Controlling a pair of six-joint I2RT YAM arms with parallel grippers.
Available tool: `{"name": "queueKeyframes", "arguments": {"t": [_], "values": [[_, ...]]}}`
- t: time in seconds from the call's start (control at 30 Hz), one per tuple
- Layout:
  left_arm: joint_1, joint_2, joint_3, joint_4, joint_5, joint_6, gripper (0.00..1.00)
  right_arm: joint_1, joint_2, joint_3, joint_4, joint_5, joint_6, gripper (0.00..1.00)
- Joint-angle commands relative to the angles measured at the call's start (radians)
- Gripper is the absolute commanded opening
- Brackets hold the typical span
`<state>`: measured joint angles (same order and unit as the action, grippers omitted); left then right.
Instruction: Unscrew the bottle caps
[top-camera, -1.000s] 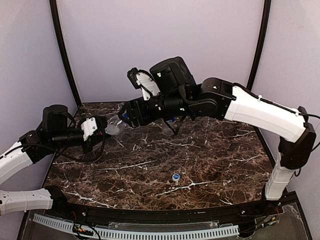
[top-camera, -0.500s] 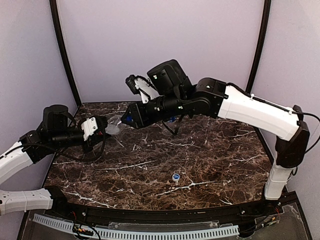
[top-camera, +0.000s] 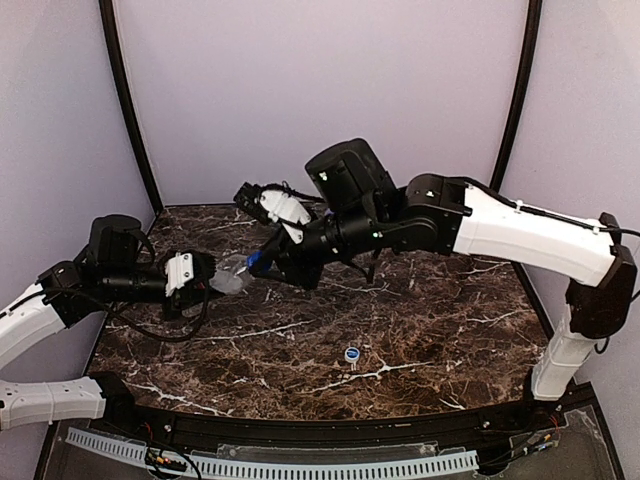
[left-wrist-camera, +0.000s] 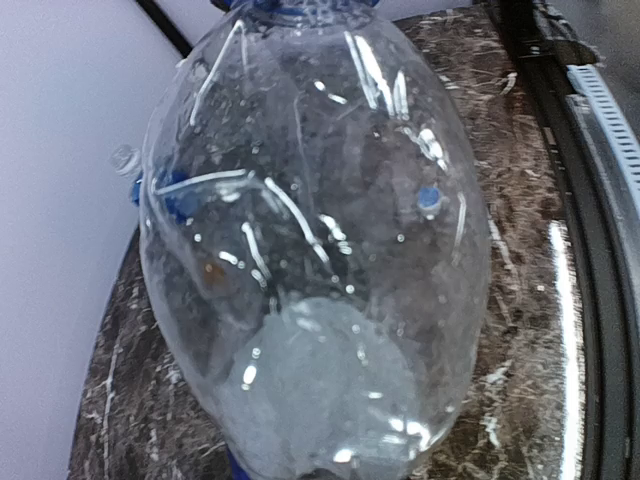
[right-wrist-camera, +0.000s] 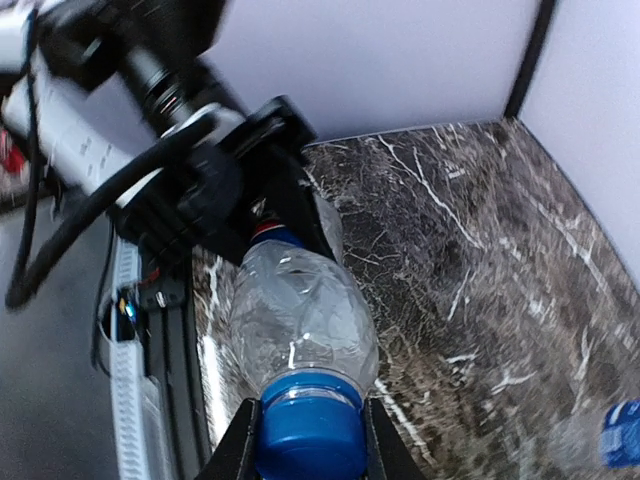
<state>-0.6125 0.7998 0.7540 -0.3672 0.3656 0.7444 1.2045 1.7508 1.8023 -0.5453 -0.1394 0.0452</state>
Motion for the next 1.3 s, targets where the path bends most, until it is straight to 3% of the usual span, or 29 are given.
{"name": "queueKeyframes", "arguments": {"t": [0.0,0.1,0.23,0.33,0.5,0.63,0.83,0.9,1.17,1.27], "values": [[-0.001,-0.006,0.037,-0.271,0.240,0.114,0.21,0.144,-0.116,-0.147,0.029,-0.088,-0.640,0.00],[-0.001,-0.006,0.038,-0.356,0.273,0.170,0.20,0.200,-0.135,-0.228,0.036,0.008,-0.938,0.00],[-0.001,-0.009,0.038,-0.391,0.266,0.209,0.18,0.256,-0.104,-0.300,0.097,0.327,-1.327,0.00],[-0.001,-0.008,0.038,-0.416,0.266,0.229,0.18,0.257,-0.108,-0.352,0.226,0.471,-1.530,0.00],[-0.001,-0.013,0.028,-0.432,0.256,0.254,0.18,0.257,-0.181,-0.518,0.605,0.514,-1.883,0.00],[-0.001,-0.016,0.023,-0.431,0.257,0.257,0.18,0.257,-0.190,-0.562,0.703,0.501,-2.000,0.00],[-0.001,-0.027,0.017,-0.423,0.244,0.249,0.18,0.257,-0.204,-0.570,0.744,0.451,-1.933,0.00],[-0.001,-0.035,0.013,-0.411,0.225,0.231,0.18,0.257,-0.235,-0.566,0.741,0.424,-1.841,0.00],[0.019,-0.077,-0.043,-0.128,0.053,-0.051,0.18,0.119,-0.467,-0.596,0.591,0.153,-1.113,0.00],[0.037,-0.083,-0.066,-0.055,0.021,-0.131,0.18,0.058,-0.488,-0.641,0.590,0.160,-0.845,0.00]]}}
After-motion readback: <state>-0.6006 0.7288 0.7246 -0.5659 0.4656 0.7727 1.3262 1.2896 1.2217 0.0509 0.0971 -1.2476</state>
